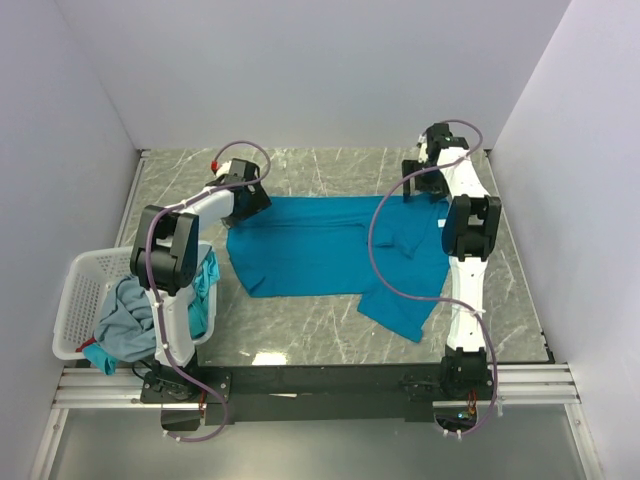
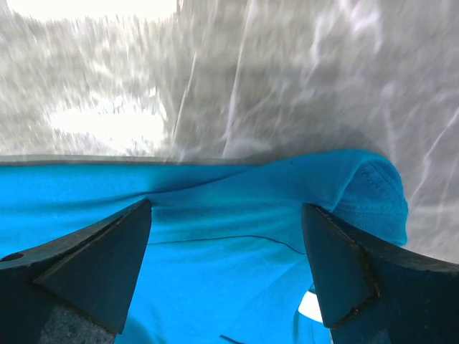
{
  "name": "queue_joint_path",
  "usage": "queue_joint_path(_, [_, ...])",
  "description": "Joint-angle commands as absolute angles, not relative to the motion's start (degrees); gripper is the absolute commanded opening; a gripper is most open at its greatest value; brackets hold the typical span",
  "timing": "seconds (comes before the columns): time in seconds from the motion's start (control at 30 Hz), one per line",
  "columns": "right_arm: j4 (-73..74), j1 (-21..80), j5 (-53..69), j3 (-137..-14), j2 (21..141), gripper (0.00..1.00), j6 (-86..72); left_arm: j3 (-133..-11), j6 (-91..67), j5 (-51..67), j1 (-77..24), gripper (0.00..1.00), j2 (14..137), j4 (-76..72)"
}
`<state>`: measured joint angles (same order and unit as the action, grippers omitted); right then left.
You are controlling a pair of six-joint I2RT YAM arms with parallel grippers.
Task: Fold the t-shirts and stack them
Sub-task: Fold the tshirt
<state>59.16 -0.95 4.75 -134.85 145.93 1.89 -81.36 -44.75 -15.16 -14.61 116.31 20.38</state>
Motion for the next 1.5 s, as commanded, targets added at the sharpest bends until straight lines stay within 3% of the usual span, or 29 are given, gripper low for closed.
queue_joint_path(0.0, [54.23,-4.22,4.65,-137.46,149.24,0.92,5.19,-82.01,-44.21,-15.21,-15.11,0.99,116.19,21.45])
queue_joint_path(0.27, [53.35,-4.57,0.09,-140.27,145.56,0.94,4.84,-85.86,-43.07,-20.38,-16.61,0.99,113.65,24.43])
queue_joint_path(0.43, [48.53,-3.69,2.55,-133.08,131.42,0.97,2.56,-85.43,-43.15,-24.25,-20.21,0.99,106.89,27.58])
queue_joint_path(0.53, [45.28,-2.21,2.37,-124.57,121.78,0.97,-1.39,-81.93,-44.11,-25.75,-23.20,0.99,101.44,29.00])
queue_joint_path(0.6, [39.68,1.20,0.37,-106.64,110.91,0.97,-6.74,-76.07,-46.39,-26.01,-26.34,0.99,94.52,30.40])
queue_joint_path(0.67, [37.03,3.41,-3.67,-102.69,105.17,0.97,-8.68,-72.62,-47.62,-25.75,-27.85,1.00,93.18,30.50])
queue_joint_path(0.73, [33.77,5.70,-7.36,-89.78,99.43,0.97,-14.48,-67.18,-48.86,-25.05,-30.31,0.99,89.31,29.45])
queue_joint_path(1.0, [23.38,14.85,-8.01,-53.92,72.18,0.98,-27.77,-61.70,-50.71,-24.79,-34.80,0.96,88.15,31.82])
queue_joint_path(1.2, [26.71,14.94,-11.33,-44.13,62.33,0.98,-29.27,-59.07,-50.01,-23.56,-36.39,0.84,90.78,30.59])
queue_joint_path(1.47, [29.44,14.85,-12.66,-41.66,55.29,0.98,-27.86,-58.36,-49.31,-23.20,-37.18,0.75,94.66,30.15])
